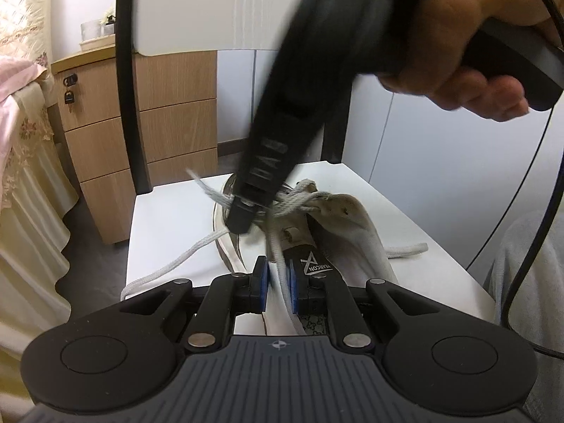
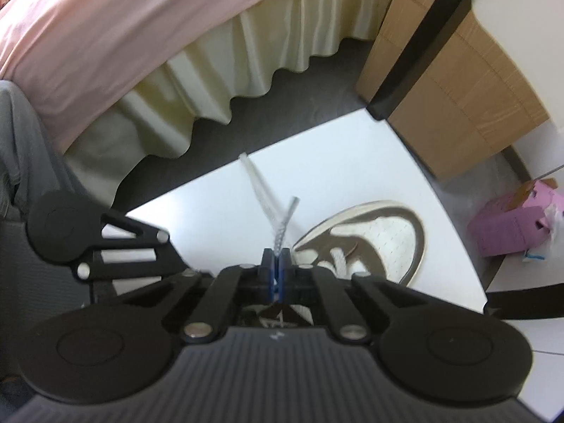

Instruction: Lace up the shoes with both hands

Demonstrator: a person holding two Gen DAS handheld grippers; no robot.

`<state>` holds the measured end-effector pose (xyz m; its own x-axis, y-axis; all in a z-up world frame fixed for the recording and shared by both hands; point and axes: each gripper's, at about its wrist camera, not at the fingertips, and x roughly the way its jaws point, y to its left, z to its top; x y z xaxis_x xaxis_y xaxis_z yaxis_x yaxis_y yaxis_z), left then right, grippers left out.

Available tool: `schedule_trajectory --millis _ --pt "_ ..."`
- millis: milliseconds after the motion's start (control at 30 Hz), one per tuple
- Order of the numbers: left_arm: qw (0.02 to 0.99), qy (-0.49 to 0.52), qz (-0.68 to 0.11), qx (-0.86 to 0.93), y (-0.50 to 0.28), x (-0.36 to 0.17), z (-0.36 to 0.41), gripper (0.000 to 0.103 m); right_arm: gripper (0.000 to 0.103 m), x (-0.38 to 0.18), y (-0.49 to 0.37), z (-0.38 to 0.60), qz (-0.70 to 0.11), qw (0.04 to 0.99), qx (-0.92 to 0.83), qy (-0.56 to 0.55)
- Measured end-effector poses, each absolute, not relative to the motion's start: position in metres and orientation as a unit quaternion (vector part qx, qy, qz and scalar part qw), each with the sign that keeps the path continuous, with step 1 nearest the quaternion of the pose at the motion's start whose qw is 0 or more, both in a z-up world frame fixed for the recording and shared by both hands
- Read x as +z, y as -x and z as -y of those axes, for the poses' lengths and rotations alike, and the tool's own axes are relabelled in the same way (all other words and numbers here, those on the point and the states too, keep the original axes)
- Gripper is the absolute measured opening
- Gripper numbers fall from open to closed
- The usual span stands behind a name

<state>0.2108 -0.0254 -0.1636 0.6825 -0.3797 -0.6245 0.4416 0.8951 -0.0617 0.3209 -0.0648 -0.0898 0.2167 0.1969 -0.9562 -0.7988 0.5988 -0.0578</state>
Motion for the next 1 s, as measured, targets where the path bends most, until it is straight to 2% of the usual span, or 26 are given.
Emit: schedule_trajectory --millis 200,500,700,733,767,800,833,1000 --pt "0.909 -0.052 -0.332 -0.245 -0.211 -0.163 0.028 0.017 0.002 -0.061 -0.314 0.038 -0.464 0.761 0.353 0.283" --pt "0.908 -0.033 -0.335 -0.25 -0.212 -0.164 0.026 0.017 0.002 -0.013 -0.31 -0.041 -0.422 0.755 0.411 0.286" --pt "0.907 -0.03 -0.338 -0.251 -0.213 -0.164 0.026 0.017 0.005 -0.021 -0.312 -0.05 -0.443 0.734 0.412 0.308" --pt "0.906 -0.03 -0.339 -0.251 -0.213 -0.164 0.026 0.017 0.017 -0.019 -0.311 -0.048 -0.443 0.737 0.414 0.299" --pt "0.906 -0.03 -0.339 -0.251 -0.213 -0.163 0.026 0.018 0.045 -0.017 -0.311 -0.046 -0.442 0.74 0.416 0.29" --pt "0.906 -0.03 -0.34 -0.252 -0.214 -0.163 0.026 0.018 0.058 -0.016 -0.311 -0.044 -0.44 0.743 0.417 0.284" --pt "0.905 -0.03 -0.341 -0.252 -0.214 -0.163 0.026 0.018 0.067 -0.014 -0.309 -0.042 -0.436 0.746 0.417 0.282" --pt "0.905 -0.028 -0.342 -0.253 -0.216 -0.163 0.027 0.019 0.067 -0.004 -0.311 -0.023 -0.433 0.757 0.414 0.261"
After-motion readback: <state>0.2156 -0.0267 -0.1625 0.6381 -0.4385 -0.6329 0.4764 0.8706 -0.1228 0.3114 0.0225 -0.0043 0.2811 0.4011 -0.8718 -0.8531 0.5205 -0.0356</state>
